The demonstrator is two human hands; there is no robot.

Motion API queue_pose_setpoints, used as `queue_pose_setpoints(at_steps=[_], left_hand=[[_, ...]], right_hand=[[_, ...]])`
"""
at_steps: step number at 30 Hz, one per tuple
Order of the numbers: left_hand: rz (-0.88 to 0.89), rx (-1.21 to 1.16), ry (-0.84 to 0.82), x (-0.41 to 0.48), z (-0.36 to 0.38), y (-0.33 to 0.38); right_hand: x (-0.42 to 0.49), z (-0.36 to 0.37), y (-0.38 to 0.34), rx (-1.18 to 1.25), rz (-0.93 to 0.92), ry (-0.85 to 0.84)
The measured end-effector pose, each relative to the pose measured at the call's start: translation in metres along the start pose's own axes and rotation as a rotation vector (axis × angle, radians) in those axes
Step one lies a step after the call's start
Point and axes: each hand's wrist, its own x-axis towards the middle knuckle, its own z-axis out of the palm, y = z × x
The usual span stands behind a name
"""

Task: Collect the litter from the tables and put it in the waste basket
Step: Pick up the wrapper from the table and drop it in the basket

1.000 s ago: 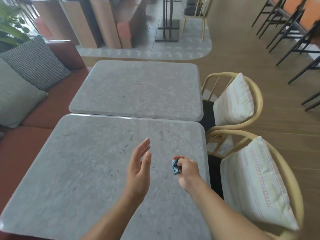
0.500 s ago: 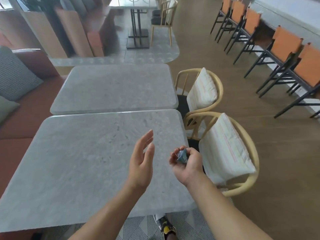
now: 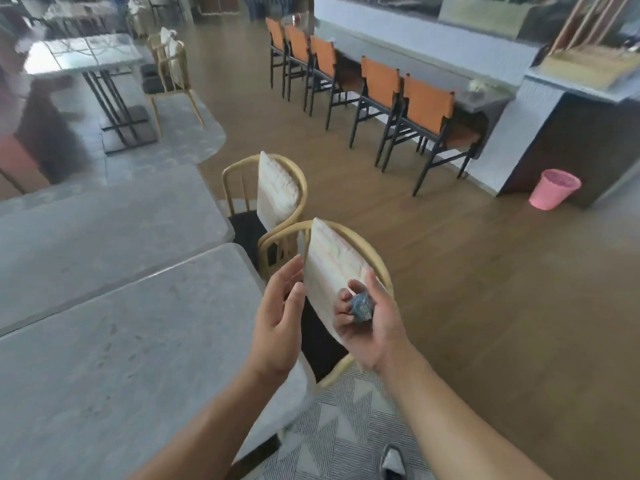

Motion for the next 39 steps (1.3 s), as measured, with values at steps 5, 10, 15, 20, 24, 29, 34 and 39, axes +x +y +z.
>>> queue_pose_setpoints(at_steps=[5, 10, 15, 20, 24, 29, 34, 39], left_hand=[[0.036, -0.05, -0.147, 0.021, 0.094, 0.011], [0.029, -0.116, -0.267, 0.039, 0.214, 0.016], [0.044, -0.174, -0.358, 0.054, 0.35, 0.024], [0.03, -0.242, -0.437, 0.07, 0.46, 0.032], [0.007, -0.263, -0.504, 0.088, 0.524, 0.028], [-0.009, -0.269, -0.58, 0.134, 0.593, 0.013], [0.007, -0.282, -0.643, 0.207, 0.672, -0.005], [0.002, -0.279, -0.732, 0.287, 0.744, -0.015]], right_hand=[[-0.026, -0.043, -0.082, 0.099, -0.105, 0.013], [-0.053, -0.091, -0.182, 0.151, -0.218, 0.101], [-0.076, -0.147, -0.299, 0.134, -0.342, 0.193], [-0.091, -0.189, -0.393, 0.184, -0.424, 0.24], [-0.085, -0.216, -0.451, 0.215, -0.472, 0.313], [-0.056, -0.238, -0.515, 0.256, -0.544, 0.354], [-0.01, -0.251, -0.599, 0.24, -0.646, 0.356], [0.04, -0.257, -0.686, 0.24, -0.72, 0.391]])
